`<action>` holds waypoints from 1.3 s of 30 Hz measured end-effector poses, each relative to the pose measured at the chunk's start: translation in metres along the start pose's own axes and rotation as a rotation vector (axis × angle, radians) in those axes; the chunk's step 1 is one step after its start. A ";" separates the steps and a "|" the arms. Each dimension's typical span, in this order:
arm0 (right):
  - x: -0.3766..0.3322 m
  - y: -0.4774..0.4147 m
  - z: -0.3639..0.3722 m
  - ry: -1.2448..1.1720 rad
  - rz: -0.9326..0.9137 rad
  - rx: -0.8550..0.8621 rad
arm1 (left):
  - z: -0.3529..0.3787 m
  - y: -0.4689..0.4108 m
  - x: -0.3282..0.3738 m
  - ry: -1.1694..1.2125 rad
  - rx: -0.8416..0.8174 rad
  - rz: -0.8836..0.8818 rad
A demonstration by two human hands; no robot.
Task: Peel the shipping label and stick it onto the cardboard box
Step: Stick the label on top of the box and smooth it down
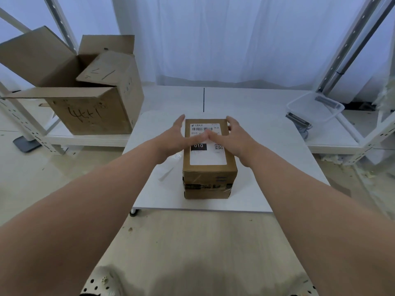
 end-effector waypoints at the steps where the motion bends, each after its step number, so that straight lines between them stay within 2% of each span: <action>1: -0.001 -0.003 0.002 0.009 0.002 -0.034 | 0.003 -0.004 0.000 0.019 -0.050 0.007; 5: -0.001 -0.012 0.000 -0.037 0.063 -0.059 | -0.003 -0.018 -0.002 0.127 -0.044 0.015; 20: 0.003 -0.037 -0.006 -0.092 0.039 0.157 | -0.009 -0.035 0.003 0.151 0.197 0.045; 25: 0.002 -0.044 -0.008 0.117 -0.021 0.302 | -0.011 -0.041 -0.002 0.191 0.335 0.050; 27: -0.001 -0.043 -0.005 0.178 -0.031 0.272 | -0.012 -0.040 -0.003 0.200 0.325 0.043; 32: 0.001 -0.038 -0.002 0.169 0.010 0.143 | -0.009 -0.032 -0.007 0.144 0.157 -0.006; 36: 0.000 -0.038 -0.007 0.188 -0.021 0.224 | -0.010 -0.035 -0.005 0.151 0.265 0.027; 39: 0.003 -0.034 -0.010 0.103 0.033 0.152 | -0.005 -0.034 0.000 0.155 0.281 0.015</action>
Point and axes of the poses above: each hand's wrist, its own y-axis away from the middle knuckle, its own z-axis out of the palm, x = y × z, the point moved 5 cm from there along -y, towards the middle knuckle, and after that the axes turned 1 degree about -z, right-handed, at the moved point
